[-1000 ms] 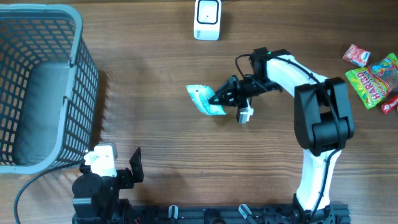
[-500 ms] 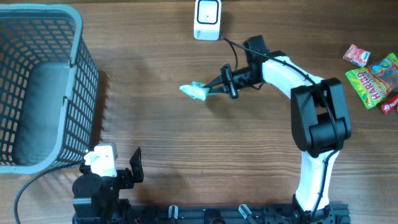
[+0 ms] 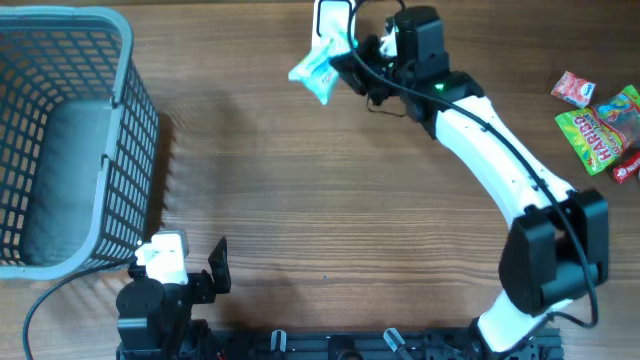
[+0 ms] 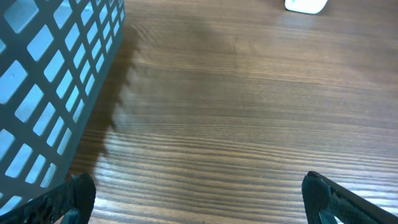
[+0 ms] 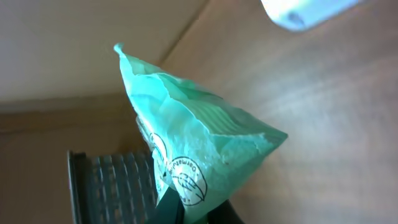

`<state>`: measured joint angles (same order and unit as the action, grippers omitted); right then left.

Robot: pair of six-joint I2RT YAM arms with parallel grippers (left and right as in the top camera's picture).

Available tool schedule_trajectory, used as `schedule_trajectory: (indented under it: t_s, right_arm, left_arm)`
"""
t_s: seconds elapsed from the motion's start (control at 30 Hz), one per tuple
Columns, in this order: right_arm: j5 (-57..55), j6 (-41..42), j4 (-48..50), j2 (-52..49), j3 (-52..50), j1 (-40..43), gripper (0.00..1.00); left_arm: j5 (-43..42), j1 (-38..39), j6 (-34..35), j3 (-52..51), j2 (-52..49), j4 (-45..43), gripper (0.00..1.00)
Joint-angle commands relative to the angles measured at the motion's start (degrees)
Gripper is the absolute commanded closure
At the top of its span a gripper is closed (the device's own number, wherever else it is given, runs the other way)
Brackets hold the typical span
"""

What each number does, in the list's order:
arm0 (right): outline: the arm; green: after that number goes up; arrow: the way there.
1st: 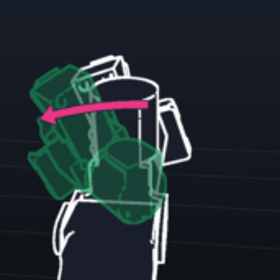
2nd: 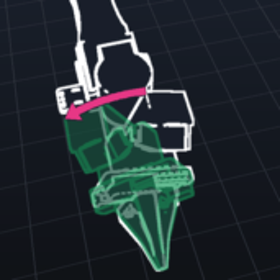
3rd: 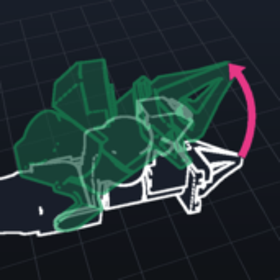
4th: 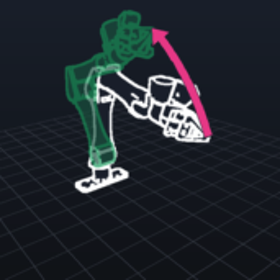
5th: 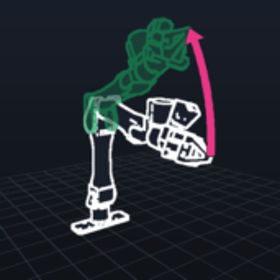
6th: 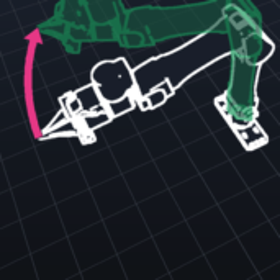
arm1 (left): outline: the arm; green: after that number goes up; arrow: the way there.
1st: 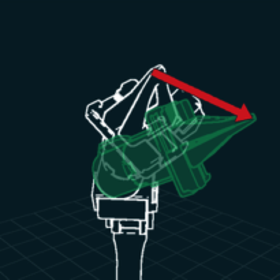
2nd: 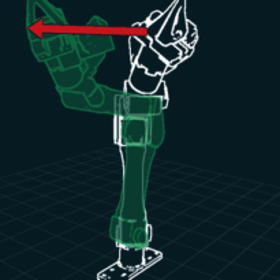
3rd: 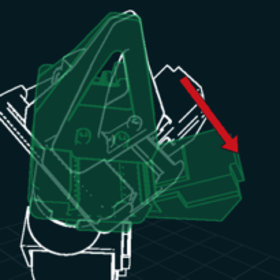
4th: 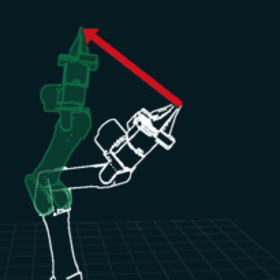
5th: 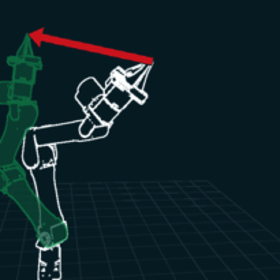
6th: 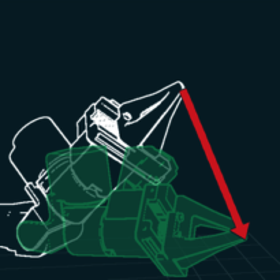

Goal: Scan the item barcode
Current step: 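Lift the tissue pack with the right gripper up to the scanner, then carry the tissue pack right and release it near the gummy bag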

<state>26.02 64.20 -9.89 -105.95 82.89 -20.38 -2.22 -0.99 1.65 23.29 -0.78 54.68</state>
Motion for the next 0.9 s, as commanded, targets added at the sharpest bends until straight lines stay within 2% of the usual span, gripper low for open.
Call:
schedule_trajectory:
  t_s: [0.0,0.2,0.27,0.43,0.6,0.73,0.87]
  right_arm:
    - [-4.1,0.3,6.9,-5.4,0.5,-0.3,0.95]
    - [-7.2,9.1,25.3,-15.8,0.7,-0.2,0.95]
    - [-8.9,11.4,27.5,-19.6,3.1,-0.2,0.95]
    - [-6.4,13.4,26.0,-31.9,18.4,-0.3,0.95]
    - [-6.8,13.7,18.3,-33.3,20.9,-0.3,0.96]
    - [-1.2,9.5,10.6,-29.7,20.9,0.8,0.95]
    - [-2.1,3.9,-7.1,-20.1,20.9,3.1,0.95]
  left_arm:
    - [0.3,0.4,0.1,-0.4,0.4,-0.1,0.00]
    - [0.3,0.4,0.1,-0.4,0.4,-0.1,0.00]
    - [0.3,0.4,0.1,-0.4,0.4,-0.1,0.00]
    - [0.3,0.4,0.1,-0.4,0.4,-0.1,0.00]
    - [0.3,0.4,0.1,-0.4,0.4,-0.1,0.00]
    - [0.3,0.4,0.1,-0.4,0.4,-0.1,0.00]
    - [0.3,0.4,0.1,-0.4,0.4,-0.1,0.00]
